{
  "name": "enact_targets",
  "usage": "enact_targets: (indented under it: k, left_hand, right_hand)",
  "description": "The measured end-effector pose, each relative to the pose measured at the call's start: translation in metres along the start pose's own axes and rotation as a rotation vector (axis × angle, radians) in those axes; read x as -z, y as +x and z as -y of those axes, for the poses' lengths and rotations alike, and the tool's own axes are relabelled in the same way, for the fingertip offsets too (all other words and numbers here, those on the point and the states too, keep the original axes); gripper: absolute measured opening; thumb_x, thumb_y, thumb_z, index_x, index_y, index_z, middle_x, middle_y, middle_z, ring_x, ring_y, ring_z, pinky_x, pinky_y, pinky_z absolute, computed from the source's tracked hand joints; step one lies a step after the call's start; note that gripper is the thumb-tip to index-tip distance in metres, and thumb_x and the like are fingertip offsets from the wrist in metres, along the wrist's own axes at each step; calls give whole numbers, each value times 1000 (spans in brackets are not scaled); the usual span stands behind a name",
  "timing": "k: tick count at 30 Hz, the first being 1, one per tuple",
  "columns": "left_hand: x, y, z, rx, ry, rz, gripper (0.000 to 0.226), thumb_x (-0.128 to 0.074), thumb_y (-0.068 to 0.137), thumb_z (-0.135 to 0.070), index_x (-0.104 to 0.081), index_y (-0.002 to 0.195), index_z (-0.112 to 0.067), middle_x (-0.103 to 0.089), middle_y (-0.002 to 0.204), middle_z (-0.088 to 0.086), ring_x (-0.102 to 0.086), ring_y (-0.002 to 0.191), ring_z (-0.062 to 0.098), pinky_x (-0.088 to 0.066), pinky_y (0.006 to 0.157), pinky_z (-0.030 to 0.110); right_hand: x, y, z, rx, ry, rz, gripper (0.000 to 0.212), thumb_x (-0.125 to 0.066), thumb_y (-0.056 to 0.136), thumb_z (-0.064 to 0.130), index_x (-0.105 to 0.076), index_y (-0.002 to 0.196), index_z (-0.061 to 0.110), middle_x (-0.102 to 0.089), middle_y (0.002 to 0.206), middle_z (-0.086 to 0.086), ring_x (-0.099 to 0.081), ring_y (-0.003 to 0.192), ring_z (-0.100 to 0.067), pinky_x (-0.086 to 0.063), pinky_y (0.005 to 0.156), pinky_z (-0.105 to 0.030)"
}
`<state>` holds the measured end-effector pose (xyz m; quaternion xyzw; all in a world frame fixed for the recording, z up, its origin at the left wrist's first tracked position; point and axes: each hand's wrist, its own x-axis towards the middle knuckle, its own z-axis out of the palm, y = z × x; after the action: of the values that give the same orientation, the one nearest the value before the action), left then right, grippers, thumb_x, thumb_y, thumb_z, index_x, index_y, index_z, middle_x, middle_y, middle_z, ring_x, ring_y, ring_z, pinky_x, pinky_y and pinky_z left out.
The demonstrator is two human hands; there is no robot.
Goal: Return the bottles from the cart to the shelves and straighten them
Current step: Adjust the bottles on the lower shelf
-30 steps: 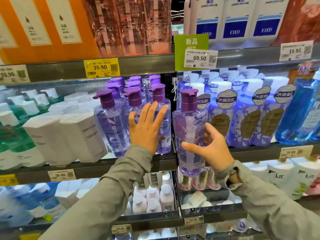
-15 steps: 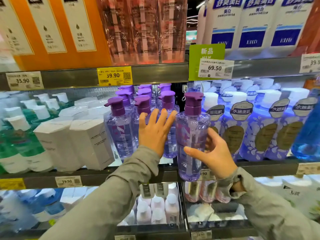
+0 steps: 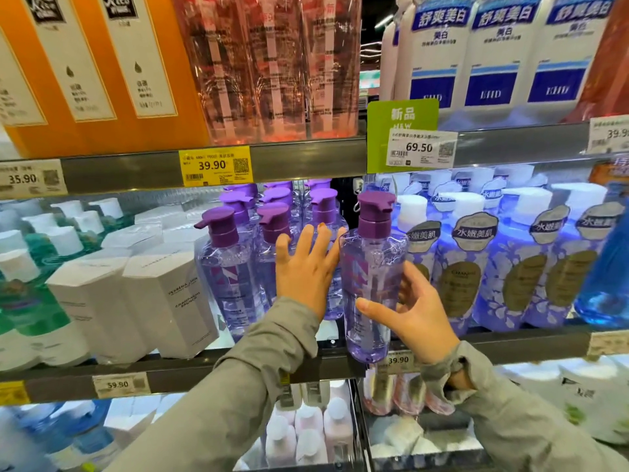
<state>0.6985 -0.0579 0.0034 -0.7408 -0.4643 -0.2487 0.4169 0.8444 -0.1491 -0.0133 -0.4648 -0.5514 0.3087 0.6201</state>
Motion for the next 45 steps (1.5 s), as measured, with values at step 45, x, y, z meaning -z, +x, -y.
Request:
enact_targets:
  k: [45]
  left_hand:
    - [-6, -43, 47, 73, -375, -224, 59, -52, 82, -47, -41, 129, -12, -41, 118, 7, -42, 109, 26, -32, 99, 37]
  right_hand:
    - [-31, 23, -37, 5, -70, 216, 74, -71, 80, 32, -26, 138, 33, -35, 146, 12, -36, 135, 0, -34, 110, -24]
